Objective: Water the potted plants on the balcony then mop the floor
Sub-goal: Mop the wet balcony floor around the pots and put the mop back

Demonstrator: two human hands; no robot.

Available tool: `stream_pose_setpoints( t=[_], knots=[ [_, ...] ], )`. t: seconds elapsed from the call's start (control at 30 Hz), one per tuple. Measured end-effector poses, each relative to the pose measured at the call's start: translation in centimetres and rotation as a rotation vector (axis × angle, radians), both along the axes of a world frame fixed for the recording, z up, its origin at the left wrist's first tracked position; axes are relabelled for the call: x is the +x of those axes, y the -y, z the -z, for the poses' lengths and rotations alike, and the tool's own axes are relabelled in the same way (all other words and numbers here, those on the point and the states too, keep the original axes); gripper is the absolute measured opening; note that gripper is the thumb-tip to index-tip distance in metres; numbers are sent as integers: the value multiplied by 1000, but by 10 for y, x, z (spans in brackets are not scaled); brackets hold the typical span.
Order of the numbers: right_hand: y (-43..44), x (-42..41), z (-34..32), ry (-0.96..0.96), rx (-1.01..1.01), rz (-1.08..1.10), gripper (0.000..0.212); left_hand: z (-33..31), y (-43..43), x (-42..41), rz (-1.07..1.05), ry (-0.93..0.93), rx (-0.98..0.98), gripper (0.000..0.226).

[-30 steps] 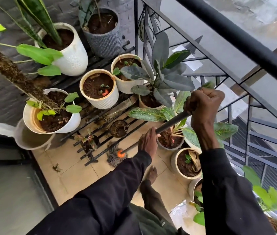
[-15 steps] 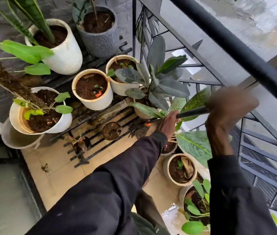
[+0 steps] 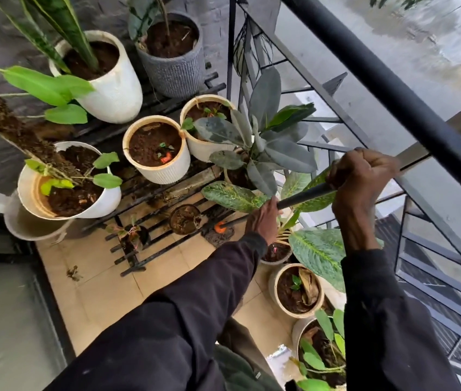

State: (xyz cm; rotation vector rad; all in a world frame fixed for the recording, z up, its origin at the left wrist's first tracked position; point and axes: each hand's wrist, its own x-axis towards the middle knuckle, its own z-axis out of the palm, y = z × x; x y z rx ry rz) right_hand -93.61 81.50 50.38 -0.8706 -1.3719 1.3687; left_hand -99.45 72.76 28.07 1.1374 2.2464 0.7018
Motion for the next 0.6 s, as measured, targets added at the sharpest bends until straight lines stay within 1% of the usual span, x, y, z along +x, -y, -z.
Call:
stream_pose_setpoints(
  t=[0.07, 0.2, 0.33, 0.4, 0.5, 0.6],
  knots=[
    [7, -3, 8, -18, -41, -23, 28, 7, 17, -1, -41, -12, -23, 42],
    [36, -14, 33, -12, -97, -123, 34, 23, 73, -8, -117, -46, -103, 50],
    [88, -30, 51, -21, -143, -234, 32, 32, 146, -20, -203, 7, -138, 47],
    [119, -40, 60, -25, -177, -279, 36, 39, 182, -26, -237, 14, -182, 44],
    [163, -56, 66, 48, -156, -330, 32, 47, 235, -34, -251, 13, -304, 50],
    [200, -74, 63, 66, -149, -348, 31, 38, 274, -43, -278, 53, -320, 50]
  ],
)
